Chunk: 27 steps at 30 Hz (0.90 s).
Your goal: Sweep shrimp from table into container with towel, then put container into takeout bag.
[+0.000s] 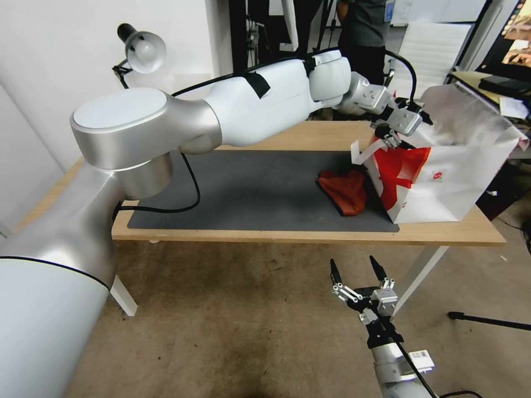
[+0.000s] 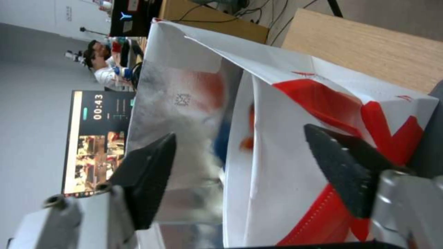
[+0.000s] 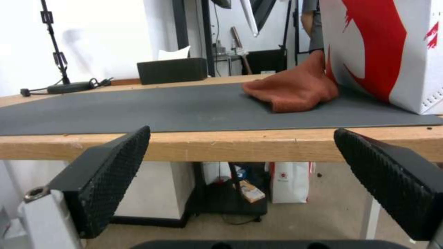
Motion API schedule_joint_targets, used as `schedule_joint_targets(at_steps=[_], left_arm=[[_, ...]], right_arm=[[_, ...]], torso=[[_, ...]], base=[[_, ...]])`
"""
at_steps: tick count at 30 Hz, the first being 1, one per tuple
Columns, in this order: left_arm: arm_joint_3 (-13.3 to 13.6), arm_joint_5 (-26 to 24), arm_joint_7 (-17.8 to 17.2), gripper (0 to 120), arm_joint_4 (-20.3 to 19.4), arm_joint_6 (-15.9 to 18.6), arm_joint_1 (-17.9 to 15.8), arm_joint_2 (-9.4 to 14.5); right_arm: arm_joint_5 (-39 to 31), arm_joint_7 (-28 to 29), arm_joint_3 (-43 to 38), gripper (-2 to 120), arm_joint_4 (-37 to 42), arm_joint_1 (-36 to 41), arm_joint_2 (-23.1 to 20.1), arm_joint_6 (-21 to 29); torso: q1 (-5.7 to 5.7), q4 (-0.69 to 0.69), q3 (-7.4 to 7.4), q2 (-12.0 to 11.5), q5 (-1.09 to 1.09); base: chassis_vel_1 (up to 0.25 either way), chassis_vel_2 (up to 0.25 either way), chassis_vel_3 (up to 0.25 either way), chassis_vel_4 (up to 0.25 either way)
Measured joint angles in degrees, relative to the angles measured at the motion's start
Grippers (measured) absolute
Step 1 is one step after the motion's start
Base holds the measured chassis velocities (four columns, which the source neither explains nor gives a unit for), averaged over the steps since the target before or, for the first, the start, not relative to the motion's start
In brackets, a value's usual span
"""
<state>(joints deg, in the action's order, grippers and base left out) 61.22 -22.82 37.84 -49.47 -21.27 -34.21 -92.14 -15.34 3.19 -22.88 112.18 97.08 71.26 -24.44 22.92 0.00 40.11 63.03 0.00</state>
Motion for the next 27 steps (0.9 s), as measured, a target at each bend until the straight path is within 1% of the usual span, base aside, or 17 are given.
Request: schedule_joint_targets(at_steps=[1,2,4,5,8,12,15,17,18,19,20,21,22,23,24,25,27], left_arm=[[-0.09,0.00,-0.03,79,-0.09,0.00,0.23,0.00],[-0.09,0.00,-0.03,79,-0.09,0.00,0.23,0.00],[-0.46,0.01,-0.03,91,-0.05,-0.03,0.71,0.00],[-0.46,0.01,-0.03,91,-0.05,-0.03,0.71,0.00],[-1.34,-0.08,-0.18,100,0.24,0.03,0.84,0.00],[-2.28,-0.67,-1.22,100,0.76,0.30,0.83,0.00],[-3.84,-3.02,-3.70,100,1.15,0.91,0.88,0.01],[-4.30,-3.65,-4.39,100,1.18,1.03,1.01,0.00],[-5.09,-4.41,-6.36,100,1.20,1.29,1.31,0.00],[-5.09,-4.41,-6.36,100,1.20,1.29,1.31,0.00],[-5.43,-4.76,-7.54,100,1.15,1.36,1.50,0.01],[-6.08,-6.18,-10.12,100,0.68,1.67,1.96,0.02],[-6.08,-6.18,-10.12,100,0.68,1.67,1.96,0.02],[-6.58,-7.26,-12.55,100,0.14,2.25,2.40,0.03],[-7.47,-7.99,-16.51,100,-0.49,3.12,3.25,0.04],[-7.47,-7.99,-16.51,100,-0.49,3.12,3.25,0.04],[-9.07,-8.33,-22.02,100,-1.03,4.68,4.84,0.12]], right_arm=[[0.01,0.00,0.03,100,-0.10,-0.03,0.00,0.00],[0.01,0.00,0.03,100,-0.10,-0.03,0.00,0.00],[0.01,0.00,0.15,100,-0.20,-0.21,0.00,0.00],[0.01,0.00,0.15,100,-0.20,-0.21,0.00,0.00],[0.01,0.01,0.18,100,-0.20,-0.31,-0.03,0.05],[0.00,0.01,0.18,100,-0.31,-0.37,-0.06,0.09],[-0.01,0.02,0.25,100,-0.52,-0.60,-0.03,0.12],[-0.01,0.02,0.29,100,-0.54,-0.69,-0.02,0.13],[-0.03,0.03,0.36,100,-0.59,-0.83,-0.01,0.17],[-0.03,0.03,0.36,100,-0.59,-0.83,-0.01,0.17],[-0.05,0.03,0.39,100,-0.60,-0.88,-0.01,0.19],[-0.09,0.04,0.45,100,-0.60,-0.94,-0.01,0.20],[-0.09,0.04,0.45,100,-0.60,-0.94,-0.01,0.20],[-0.13,0.04,0.51,100,-0.62,-1.00,-0.01,0.21],[-0.19,0.05,0.61,100,-0.70,-1.15,-0.04,0.24],[-0.19,0.05,0.61,100,-0.70,-1.15,-0.04,0.24],[-0.26,0.10,0.76,100,-0.93,-1.54,-0.18,0.31]], torso=[[0.00,0.00,0.00,0.00,0.00],[0.00,0.00,0.00,0.00,0.00],[0.00,0.00,0.00,0.00,0.00],[0.00,0.00,0.00,0.00,0.00],[0.00,0.00,0.00,0.00,0.00],[0.00,0.00,0.00,0.00,0.00],[0.00,0.00,0.00,0.00,0.00],[0.00,0.00,0.00,0.00,0.00],[0.00,0.00,0.00,0.00,0.00],[0.00,0.00,0.00,0.00,0.00],[0.00,0.00,0.00,0.00,0.00],[0.00,0.01,0.00,0.00,0.00],[0.00,0.01,0.00,0.00,0.00],[0.00,0.00,0.00,0.00,0.00],[0.00,-0.01,0.00,0.00,0.00],[0.00,-0.01,0.00,0.00,0.00],[0.00,-0.02,-0.01,0.00,0.00]], base=[[0.000,0.000,0.000,0.000],[0.000,0.000,0.000,0.000],[0.000,0.000,0.000,0.000],[0.000,0.000,0.000,0.000],[0.000,0.000,0.000,0.000],[0.000,0.000,0.000,0.000],[0.000,0.000,0.000,0.000],[0.000,0.000,0.000,0.000],[0.000,0.000,0.000,0.000],[0.000,0.000,0.000,0.000],[0.000,0.000,0.000,0.000],[0.000,0.000,0.000,0.000],[0.000,0.000,0.000,0.000],[0.000,0.000,0.000,0.000],[0.000,0.000,0.000,0.000],[0.000,0.000,0.000,0.000],[0.000,0.000,0.000,0.000]])
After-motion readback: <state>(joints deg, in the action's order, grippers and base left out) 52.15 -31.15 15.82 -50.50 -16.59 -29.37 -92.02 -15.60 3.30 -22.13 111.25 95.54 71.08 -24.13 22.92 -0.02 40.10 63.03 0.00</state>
